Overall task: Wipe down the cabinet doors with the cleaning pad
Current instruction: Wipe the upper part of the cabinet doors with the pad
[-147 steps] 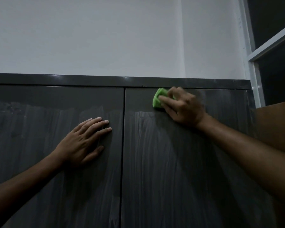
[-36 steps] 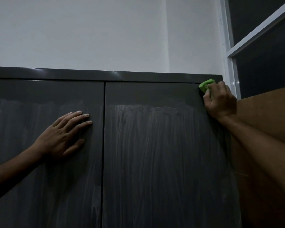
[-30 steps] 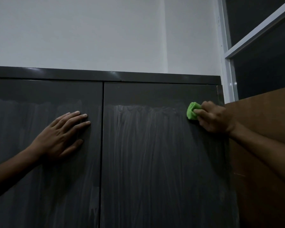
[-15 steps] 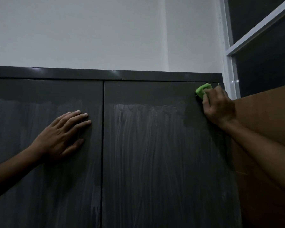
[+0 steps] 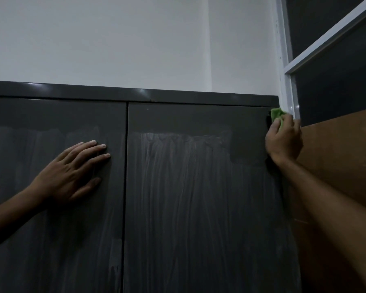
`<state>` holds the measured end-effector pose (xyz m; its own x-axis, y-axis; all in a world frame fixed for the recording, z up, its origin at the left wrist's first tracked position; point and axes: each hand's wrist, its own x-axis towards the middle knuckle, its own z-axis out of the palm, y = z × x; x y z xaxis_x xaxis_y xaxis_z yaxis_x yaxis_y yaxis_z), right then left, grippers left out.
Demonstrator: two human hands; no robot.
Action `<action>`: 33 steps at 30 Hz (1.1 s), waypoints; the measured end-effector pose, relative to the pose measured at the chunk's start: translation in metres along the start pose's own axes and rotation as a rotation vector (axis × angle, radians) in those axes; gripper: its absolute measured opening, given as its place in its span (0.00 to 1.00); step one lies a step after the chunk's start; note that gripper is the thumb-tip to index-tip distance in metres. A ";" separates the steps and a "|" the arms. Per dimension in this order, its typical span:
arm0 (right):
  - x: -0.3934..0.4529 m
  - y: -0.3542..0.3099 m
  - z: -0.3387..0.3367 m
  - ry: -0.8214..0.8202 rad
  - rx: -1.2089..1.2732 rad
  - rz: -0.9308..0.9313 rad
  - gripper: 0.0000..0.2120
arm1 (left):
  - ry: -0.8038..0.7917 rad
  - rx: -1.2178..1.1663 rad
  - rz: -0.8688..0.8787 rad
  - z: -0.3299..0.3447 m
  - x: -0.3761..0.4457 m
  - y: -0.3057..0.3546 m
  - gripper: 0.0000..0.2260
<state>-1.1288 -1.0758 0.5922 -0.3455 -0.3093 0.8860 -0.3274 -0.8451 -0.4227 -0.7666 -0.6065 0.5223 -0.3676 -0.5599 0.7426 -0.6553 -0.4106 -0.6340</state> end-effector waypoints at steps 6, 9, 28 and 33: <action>-0.008 0.004 0.000 0.016 0.029 0.013 0.13 | 0.007 0.006 0.007 0.002 0.001 -0.004 0.30; 0.044 -0.029 0.011 0.003 0.030 0.049 0.14 | 0.011 -0.004 -0.003 0.005 -0.001 -0.007 0.30; -0.008 0.009 -0.007 -0.052 0.033 -0.325 0.09 | -0.004 -0.023 0.020 0.015 -0.005 -0.018 0.32; 0.049 -0.010 -0.001 0.029 -0.014 0.004 0.13 | 0.009 -0.018 0.006 0.023 -0.008 -0.021 0.32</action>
<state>-1.1430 -1.0820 0.6397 -0.3719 -0.3001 0.8784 -0.3381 -0.8375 -0.4293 -0.7349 -0.6096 0.5247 -0.3776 -0.5555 0.7409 -0.6650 -0.3941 -0.6344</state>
